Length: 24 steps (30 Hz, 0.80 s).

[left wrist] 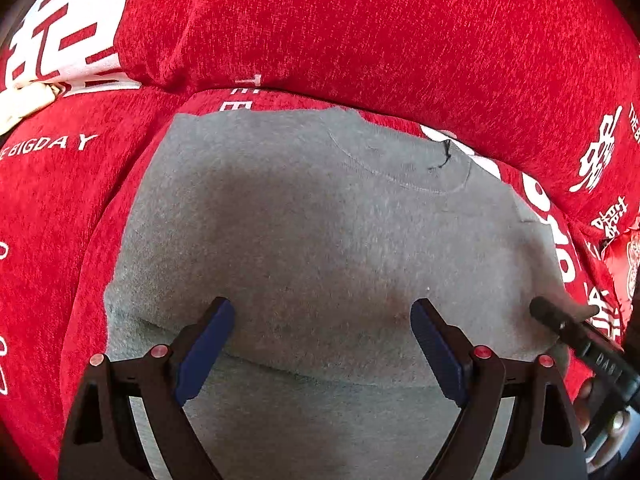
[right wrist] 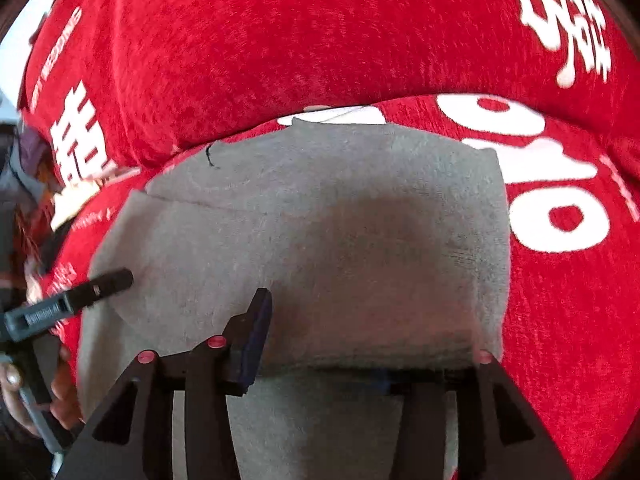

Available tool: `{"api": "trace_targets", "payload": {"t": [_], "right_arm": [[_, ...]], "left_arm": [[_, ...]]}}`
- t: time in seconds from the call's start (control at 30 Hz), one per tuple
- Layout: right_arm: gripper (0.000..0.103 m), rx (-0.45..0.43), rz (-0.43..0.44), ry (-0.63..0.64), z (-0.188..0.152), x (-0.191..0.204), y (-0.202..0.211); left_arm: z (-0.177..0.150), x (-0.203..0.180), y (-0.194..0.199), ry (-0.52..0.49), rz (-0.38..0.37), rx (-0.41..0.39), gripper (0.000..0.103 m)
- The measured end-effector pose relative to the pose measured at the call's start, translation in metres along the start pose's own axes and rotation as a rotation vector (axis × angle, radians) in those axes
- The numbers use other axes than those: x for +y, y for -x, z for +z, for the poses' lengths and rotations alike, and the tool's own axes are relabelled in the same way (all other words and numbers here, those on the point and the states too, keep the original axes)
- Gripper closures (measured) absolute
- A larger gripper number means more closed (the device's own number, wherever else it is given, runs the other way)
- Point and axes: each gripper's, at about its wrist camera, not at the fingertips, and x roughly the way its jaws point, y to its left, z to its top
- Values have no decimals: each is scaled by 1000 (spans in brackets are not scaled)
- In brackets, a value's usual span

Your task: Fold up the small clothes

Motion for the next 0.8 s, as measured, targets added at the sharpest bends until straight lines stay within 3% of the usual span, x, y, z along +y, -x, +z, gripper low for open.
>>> {"api": "trace_targets", "payload": {"t": [0.1,0.17,0.2,0.27,0.33,0.4,0.43,0.5,0.57,0.63,0.67,0.73,0.8], "right_arm": [[54,-24,44,-105,10,-19,6],[91,-23,26,-143,15,-28,3],[98,0,21,-136,17,-29,-1],[98,-5,-1,-109,19,-25,-1],[98,-71,-13,-67,22,-16,14],[98,-174,-18,-43,24,-10,33],[98,-186,-38,-46,25,-11,33],[98,-117,-60,-60,28,-19,14],[96,-25,-63,-75,25,-29,-10],[92,-27,-38,-82,20,-35,-11],[80,-35,-45,-87,19,-36,-6],[38,-80,-106,-108,17,-42,10],[33,-158,-213,-117,12,-47,31]], "left_arm": [[6,4,3,34,-36,0,13],[9,4,0,49,-35,5,13],[10,3,-2,49,-31,7,13],[11,-2,-3,41,-25,3,13],[11,-4,1,51,-65,-16,13],[8,-6,-5,53,-56,-8,13],[7,-8,-11,41,-40,8,13],[1,-20,-17,-42,33,-4,13],[-1,-28,-20,-99,76,10,13],[1,-25,-13,-85,46,11,13],[2,-21,-9,-67,24,4,13],[5,-12,3,-31,-3,-31,13],[11,-6,12,-15,-14,-68,13]]}}
